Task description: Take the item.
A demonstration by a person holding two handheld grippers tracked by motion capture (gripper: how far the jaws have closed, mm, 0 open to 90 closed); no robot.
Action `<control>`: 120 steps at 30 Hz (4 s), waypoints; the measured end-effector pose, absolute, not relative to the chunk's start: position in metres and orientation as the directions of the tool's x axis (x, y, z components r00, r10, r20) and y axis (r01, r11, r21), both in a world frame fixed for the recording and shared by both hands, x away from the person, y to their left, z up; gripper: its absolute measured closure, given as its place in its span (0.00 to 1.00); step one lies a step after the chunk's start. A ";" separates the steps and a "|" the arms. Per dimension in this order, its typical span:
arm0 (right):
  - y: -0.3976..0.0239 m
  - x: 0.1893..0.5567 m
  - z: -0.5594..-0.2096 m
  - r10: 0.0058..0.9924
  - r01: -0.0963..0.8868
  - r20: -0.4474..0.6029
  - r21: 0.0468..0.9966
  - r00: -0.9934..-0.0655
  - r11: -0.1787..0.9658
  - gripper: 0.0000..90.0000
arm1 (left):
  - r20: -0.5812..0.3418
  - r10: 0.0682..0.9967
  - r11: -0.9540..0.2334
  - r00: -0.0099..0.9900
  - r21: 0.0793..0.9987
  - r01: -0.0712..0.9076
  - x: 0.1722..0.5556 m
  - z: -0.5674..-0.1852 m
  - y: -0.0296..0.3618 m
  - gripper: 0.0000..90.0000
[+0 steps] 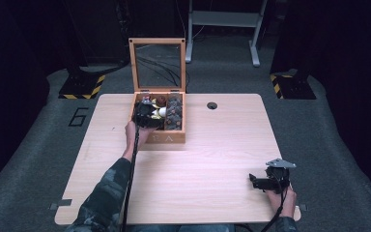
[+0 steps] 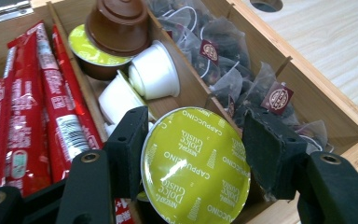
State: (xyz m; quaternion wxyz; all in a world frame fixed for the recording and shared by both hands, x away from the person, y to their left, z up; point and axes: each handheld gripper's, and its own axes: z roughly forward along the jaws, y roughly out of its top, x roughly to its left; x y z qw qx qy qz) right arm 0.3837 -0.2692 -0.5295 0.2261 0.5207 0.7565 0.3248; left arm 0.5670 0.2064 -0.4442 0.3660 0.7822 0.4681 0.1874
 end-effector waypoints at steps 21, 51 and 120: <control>-0.269 0.384 -0.530 0.935 0.642 -0.004 0.726 -0.355 0.247 0.03 | -0.037 0.843 -0.302 0.536 0.792 0.530 0.554 -0.420 0.207 0.47; -0.269 0.384 -0.529 0.935 0.642 -0.004 0.726 -0.354 0.247 0.03 | -0.035 0.773 -0.303 0.633 0.857 0.417 0.517 -0.383 0.185 0.47; -0.269 0.383 -0.529 0.936 0.642 -0.007 0.726 -0.351 0.246 0.03 | -0.187 0.590 -0.438 0.785 0.743 0.506 0.477 -0.498 0.072 0.47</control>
